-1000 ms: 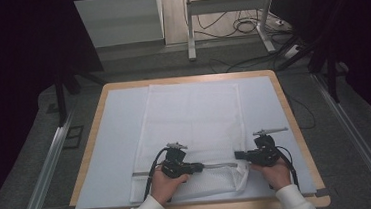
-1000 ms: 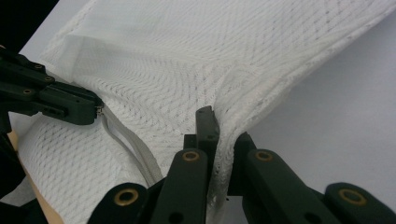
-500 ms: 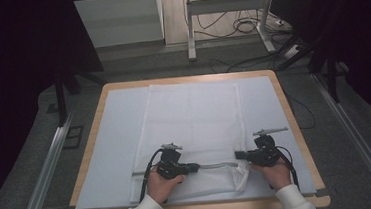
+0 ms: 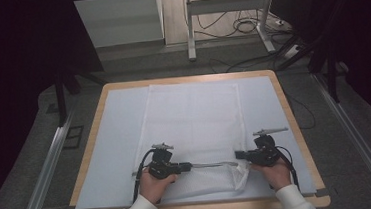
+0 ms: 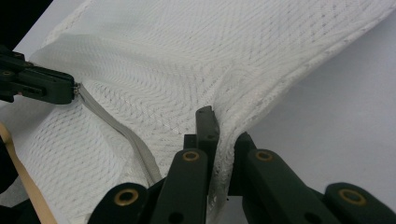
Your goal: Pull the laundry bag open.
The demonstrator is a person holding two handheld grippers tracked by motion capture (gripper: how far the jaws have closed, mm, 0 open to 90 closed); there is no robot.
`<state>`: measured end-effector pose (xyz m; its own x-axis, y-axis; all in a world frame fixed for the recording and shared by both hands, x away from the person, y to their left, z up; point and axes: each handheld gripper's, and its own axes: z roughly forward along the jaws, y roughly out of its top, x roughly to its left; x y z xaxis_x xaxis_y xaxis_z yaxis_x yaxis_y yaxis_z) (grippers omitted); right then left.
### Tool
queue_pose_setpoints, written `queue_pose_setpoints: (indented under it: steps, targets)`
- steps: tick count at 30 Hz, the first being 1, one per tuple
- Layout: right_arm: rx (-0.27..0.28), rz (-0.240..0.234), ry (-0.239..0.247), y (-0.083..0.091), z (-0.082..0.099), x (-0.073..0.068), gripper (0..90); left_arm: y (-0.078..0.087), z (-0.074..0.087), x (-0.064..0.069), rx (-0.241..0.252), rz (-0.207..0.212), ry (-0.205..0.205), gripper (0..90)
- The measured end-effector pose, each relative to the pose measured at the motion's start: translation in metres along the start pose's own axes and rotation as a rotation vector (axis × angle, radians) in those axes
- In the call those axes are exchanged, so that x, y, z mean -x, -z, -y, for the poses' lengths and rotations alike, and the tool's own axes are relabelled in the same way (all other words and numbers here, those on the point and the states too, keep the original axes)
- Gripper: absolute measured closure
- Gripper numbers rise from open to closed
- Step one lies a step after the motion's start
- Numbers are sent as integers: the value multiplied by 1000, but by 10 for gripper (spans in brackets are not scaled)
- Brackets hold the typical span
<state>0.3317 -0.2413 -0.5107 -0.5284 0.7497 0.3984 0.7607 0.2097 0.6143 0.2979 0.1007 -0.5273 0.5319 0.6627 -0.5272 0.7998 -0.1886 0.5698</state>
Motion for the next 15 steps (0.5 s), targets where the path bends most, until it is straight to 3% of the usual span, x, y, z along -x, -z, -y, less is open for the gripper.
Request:
queue_pose_setpoints:
  steps: [15]
  targets:
    - [-1, 8, 3, 0, 0, 1, 878, 15, 8, -13, 12, -15, 32, 865]
